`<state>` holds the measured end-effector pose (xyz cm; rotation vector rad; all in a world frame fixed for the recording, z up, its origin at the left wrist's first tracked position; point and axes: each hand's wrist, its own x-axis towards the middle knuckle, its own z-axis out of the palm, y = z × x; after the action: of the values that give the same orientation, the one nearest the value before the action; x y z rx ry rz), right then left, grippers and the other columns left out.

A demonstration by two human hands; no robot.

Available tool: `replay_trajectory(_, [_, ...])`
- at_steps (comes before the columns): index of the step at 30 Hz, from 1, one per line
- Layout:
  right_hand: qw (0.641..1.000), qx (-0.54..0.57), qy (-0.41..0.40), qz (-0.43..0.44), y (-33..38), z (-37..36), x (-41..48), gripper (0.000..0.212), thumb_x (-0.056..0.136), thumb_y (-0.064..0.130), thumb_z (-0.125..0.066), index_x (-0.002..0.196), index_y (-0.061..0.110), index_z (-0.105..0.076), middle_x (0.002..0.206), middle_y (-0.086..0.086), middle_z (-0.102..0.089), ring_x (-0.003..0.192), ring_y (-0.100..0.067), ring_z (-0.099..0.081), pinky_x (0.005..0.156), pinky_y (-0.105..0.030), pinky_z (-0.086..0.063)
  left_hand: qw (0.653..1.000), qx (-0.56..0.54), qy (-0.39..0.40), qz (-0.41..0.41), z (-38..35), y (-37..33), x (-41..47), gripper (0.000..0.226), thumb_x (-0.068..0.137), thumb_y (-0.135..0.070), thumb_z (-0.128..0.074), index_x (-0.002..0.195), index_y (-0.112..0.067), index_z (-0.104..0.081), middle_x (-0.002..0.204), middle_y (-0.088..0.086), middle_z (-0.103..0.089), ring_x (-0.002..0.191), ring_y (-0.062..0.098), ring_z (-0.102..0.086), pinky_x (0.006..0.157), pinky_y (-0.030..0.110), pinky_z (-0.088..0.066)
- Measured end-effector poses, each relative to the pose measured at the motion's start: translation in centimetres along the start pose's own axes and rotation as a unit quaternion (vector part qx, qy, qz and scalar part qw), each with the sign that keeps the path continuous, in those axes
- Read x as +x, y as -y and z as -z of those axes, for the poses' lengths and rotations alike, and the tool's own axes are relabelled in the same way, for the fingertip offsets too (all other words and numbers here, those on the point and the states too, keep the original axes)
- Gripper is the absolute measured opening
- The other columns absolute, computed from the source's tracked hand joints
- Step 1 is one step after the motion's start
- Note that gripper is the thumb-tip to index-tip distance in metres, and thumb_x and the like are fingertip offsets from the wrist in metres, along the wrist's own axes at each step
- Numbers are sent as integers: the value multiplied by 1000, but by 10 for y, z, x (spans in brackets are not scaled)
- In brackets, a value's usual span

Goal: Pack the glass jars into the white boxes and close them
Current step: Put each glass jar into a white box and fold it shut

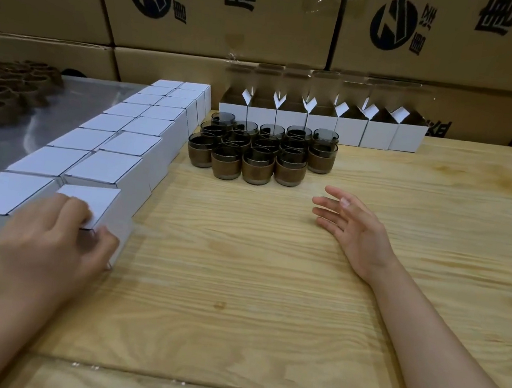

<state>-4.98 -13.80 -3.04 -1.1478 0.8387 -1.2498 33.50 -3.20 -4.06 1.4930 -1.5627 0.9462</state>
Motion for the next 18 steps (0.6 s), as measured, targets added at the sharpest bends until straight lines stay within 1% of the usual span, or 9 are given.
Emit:
replay_trajectory(2, [1000, 3, -2, -1, -1, 0, 0, 44, 78, 28, -53, 119, 12, -59, 111, -13, -66, 106, -26, -62, 99, -40, -45, 999, -5, -3, 35, -4, 6, -1, 24, 87, -30, -40, 87, -8, -48, 76, 14, -49, 68, 38, -48, 65, 51, -45])
replay_trajectory(5, [1000, 7, -2, 0, -1, 1, 1, 43, 78, 28, -54, 117, 12, -59, 110, -13, -66, 104, -26, -62, 96, -38, -48, 997, -7, 5, 78, -6, 9, 1, 25, 86, -31, -40, 93, -8, -48, 85, 10, -46, 78, 39, -46, 70, 51, -45])
replay_trajectory(9, [1000, 12, -2, 0, -1, 2, 2, 42, 77, 28, -56, 116, 12, -60, 107, -11, -68, 99, -24, -65, 90, -33, -51, 997, 1, 15, 73, -5, 9, 1, 30, 88, -34, -37, 94, -7, -47, 85, 12, -44, 77, 39, -45, 70, 54, -46])
replay_trajectory(12, [1000, 17, -4, -2, -1, 2, 2, 41, 76, 27, -56, 114, 11, -61, 104, -10, -68, 96, -23, -65, 87, -32, -52, 993, -15, 31, 109, -2, 2, 6, 29, 85, -35, -38, 95, -9, -44, 87, 9, -42, 82, 40, -46, 73, 54, -47])
replay_trajectory(14, [1000, 22, -6, -4, -1, 1, 2, 41, 76, 27, -56, 114, 11, -61, 103, -11, -68, 95, -24, -65, 87, -31, -52, 991, -10, 57, 120, -2, 0, 9, 30, 86, -39, -39, 93, -10, -42, 85, 6, -38, 80, 39, -45, 76, 57, -47])
replay_trajectory(16, [1000, 23, -9, -5, -1, 0, 3, 41, 76, 27, -57, 114, 10, -61, 103, -11, -69, 95, -23, -65, 86, -31, -53, 989, 12, 90, 118, -3, -3, 14, 40, 89, -47, -39, 97, -9, -44, 84, 10, -43, 79, 40, -47, 82, 61, -46])
replay_trajectory(18, [1000, 23, -12, -5, 0, 0, 3, 42, 76, 27, -57, 114, 10, -61, 103, -11, -69, 95, -23, -66, 86, -31, -53, 990, 41, 95, 91, -7, -10, 21, 48, 91, -50, -42, 108, -6, -47, 93, 17, -52, 91, 42, -51, 90, 65, -43])
